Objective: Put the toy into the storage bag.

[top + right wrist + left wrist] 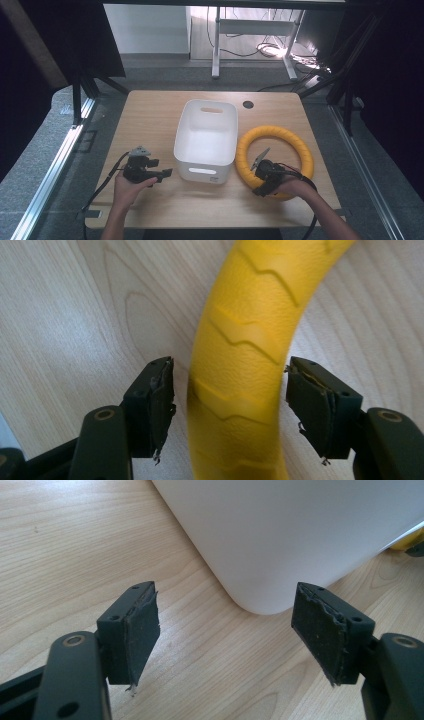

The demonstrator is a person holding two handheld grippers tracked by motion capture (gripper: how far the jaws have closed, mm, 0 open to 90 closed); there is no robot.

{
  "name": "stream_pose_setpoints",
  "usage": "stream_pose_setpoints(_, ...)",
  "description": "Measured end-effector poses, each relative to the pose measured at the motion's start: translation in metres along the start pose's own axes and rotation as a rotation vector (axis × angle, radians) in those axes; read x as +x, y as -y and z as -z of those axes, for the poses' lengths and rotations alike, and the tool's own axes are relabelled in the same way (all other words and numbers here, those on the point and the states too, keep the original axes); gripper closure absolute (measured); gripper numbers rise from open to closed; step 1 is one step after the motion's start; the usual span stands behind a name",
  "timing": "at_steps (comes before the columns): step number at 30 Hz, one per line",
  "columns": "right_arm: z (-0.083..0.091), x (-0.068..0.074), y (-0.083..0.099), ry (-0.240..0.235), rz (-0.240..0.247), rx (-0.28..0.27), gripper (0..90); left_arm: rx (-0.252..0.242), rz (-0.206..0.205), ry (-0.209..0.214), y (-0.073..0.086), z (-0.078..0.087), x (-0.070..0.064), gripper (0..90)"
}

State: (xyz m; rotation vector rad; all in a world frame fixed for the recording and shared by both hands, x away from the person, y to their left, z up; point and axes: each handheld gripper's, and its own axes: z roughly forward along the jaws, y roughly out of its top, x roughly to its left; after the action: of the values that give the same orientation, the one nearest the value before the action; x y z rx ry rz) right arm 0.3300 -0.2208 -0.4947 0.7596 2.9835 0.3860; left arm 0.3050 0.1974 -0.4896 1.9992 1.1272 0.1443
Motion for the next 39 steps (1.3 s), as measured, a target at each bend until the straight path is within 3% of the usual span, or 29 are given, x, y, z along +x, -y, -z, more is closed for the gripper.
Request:
stream_pose_setpoints(8,-0.008,-0.002,-0.004,0.022,0.006,0.070,42.4,0.011,-0.005,0.003,0.000,-0.003,0.000,27.3)
stream_pose_setpoints(12,-0.008,-0.001,-0.008,0.013,0.026,0.101,48.8,0.008,-0.004,0.013,0.000,-0.004,-0.001,26.7)
stream_pose_setpoints(18,-0.008,-0.002,-0.013,0.000,0.013,0.141,50.2,0.012,-0.007,0.012,0.001,-0.004,-0.001,26.6)
stream_pose_setpoints(19,-0.007,-0.007,-0.012,-0.040,0.000,0.122,50.5,0.010,-0.008,0.009,0.000,-0.002,0.000,26.6)
stream_pose_setpoints(23,-0.003,-0.012,-0.007,-0.079,-0.012,0.078,50.6,0.007,-0.007,0.003,0.000,-0.001,0.000,26.6)
stream_pose_setpoints(24,0.004,-0.016,-0.004,-0.106,-0.038,0.028,50.7,0.006,-0.008,0.002,0.000,0.000,0.000,26.6)
stream_pose_setpoints(26,0.008,-0.019,-0.003,-0.118,-0.043,0.006,50.6,0.008,-0.008,-0.002,0.000,-0.001,0.000,26.6)
stream_pose_setpoints(27,0.015,-0.023,0.000,-0.145,-0.058,-0.038,50.7,0.009,-0.007,0.001,0.000,-0.001,0.000,26.6)
stream_pose_setpoints(28,0.015,-0.023,0.000,-0.145,-0.058,-0.038,50.7,0.011,-0.007,0.002,0.000,-0.001,0.000,26.6)
stream_pose_setpoints(29,0.021,-0.027,0.003,-0.174,-0.071,-0.084,50.6,0.012,-0.008,0.002,0.000,-0.002,0.000,26.6)
stream_pose_setpoints(30,0.021,-0.027,0.003,-0.174,-0.071,-0.084,50.6,0.013,-0.009,0.001,0.000,-0.002,0.000,26.6)
stream_pose_setpoints(33,0.033,-0.035,0.010,-0.217,-0.096,-0.159,50.7,0.015,-0.009,0.000,0.000,-0.002,0.000,26.6)
stream_pose_setpoints(39,0.047,-0.042,0.018,-0.242,-0.128,-0.262,50.7,0.017,-0.010,-0.001,0.001,-0.003,0.000,26.6)
